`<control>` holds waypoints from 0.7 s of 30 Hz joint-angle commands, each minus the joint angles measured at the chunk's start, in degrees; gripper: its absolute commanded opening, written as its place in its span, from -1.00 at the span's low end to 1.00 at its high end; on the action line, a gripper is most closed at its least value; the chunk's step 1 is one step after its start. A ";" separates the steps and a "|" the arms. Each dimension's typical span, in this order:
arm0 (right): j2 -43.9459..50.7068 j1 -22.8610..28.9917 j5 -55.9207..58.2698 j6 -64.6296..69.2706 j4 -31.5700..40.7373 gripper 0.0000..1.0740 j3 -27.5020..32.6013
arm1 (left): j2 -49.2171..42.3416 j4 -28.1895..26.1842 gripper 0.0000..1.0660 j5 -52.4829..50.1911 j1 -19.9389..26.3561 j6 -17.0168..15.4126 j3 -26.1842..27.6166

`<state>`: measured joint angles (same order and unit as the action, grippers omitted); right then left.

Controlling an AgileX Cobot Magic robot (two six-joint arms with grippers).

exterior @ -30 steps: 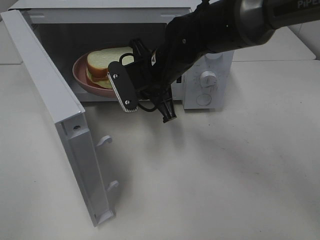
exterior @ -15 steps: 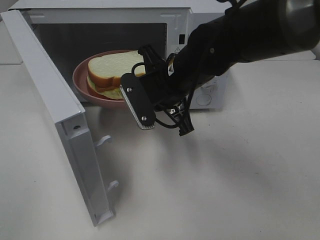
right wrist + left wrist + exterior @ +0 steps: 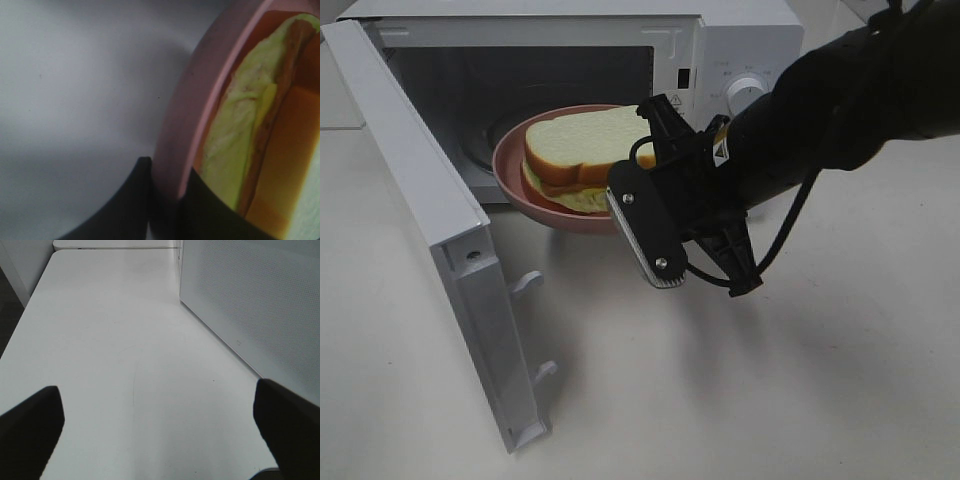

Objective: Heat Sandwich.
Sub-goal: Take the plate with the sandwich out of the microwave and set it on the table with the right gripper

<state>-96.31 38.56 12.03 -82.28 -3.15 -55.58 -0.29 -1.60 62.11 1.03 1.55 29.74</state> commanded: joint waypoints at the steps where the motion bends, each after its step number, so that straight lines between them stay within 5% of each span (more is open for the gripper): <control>1: 2.18 -0.46 -2.01 0.46 -0.11 -1.00 1.15 | -0.92 -0.11 0.83 -0.86 0.11 0.00 -0.11; 21: 16.62 -0.46 -1.55 1.83 -1.60 -1.00 14.32 | -0.92 -0.11 0.83 -0.86 0.11 -0.06 -0.11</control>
<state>-80.79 38.39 12.26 -81.13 -4.53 -41.08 -0.29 -1.60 62.11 1.03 1.55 29.74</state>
